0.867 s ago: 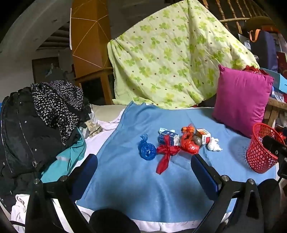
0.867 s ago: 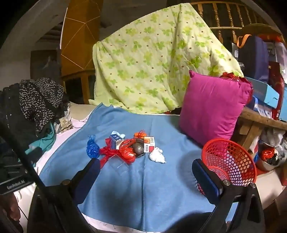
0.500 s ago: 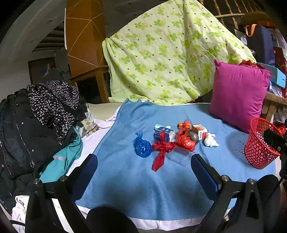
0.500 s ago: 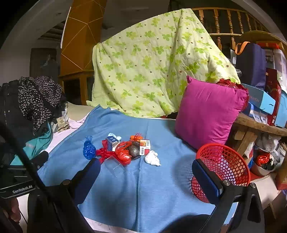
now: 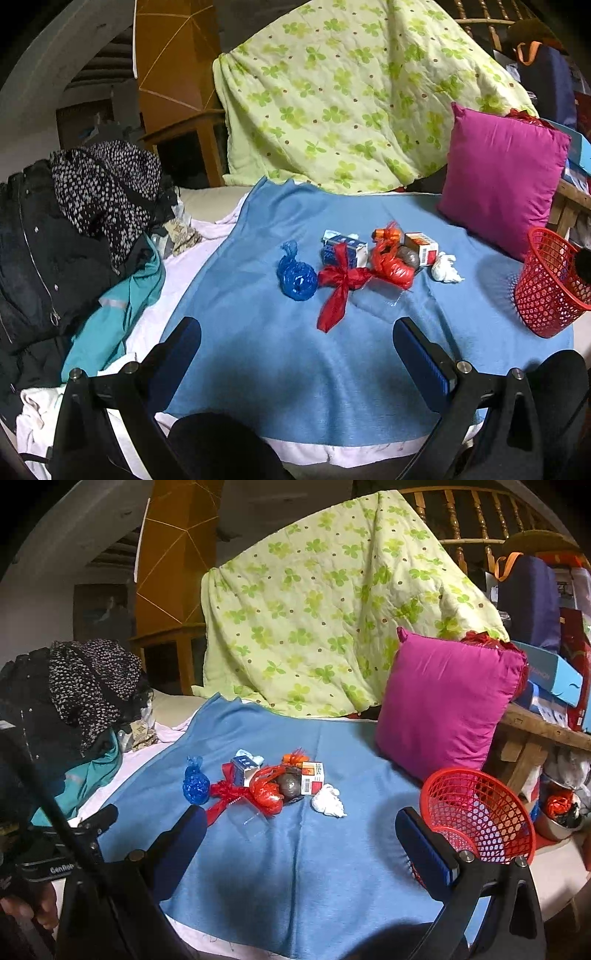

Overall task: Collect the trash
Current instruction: 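Move both tools toward the trash pile on the blue cloth, then grasp the blue plastic bag bundle with the left gripper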

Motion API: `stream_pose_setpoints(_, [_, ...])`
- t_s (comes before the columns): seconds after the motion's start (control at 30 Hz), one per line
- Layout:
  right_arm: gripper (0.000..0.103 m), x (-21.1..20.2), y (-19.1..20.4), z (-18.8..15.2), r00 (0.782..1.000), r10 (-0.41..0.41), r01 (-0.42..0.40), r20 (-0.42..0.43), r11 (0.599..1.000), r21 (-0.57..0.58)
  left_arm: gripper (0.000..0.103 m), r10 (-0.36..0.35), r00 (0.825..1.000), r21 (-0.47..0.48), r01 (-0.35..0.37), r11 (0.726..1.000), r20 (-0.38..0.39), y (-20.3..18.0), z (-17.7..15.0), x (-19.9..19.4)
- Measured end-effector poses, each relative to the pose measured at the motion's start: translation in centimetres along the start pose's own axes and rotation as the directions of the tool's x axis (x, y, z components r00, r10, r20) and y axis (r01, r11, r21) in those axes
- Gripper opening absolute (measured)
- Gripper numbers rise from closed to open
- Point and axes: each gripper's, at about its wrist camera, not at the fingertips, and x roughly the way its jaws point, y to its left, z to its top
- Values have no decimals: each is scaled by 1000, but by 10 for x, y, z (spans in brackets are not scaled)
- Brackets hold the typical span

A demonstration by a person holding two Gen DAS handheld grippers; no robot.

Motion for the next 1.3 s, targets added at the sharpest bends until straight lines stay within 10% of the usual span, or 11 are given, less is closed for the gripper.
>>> stream_pose_setpoints(1.03, [103, 235, -75, -14, 954, 80, -37, -290, 988, 148, 103, -74, 978, -200, 34, 979, -196, 38, 32, 239])
stream_pose_setpoints(1.3, [94, 265, -27, -27, 896, 286, -275, -340, 958, 83, 103, -90, 974, -285, 28, 958, -206, 37, 40, 299])
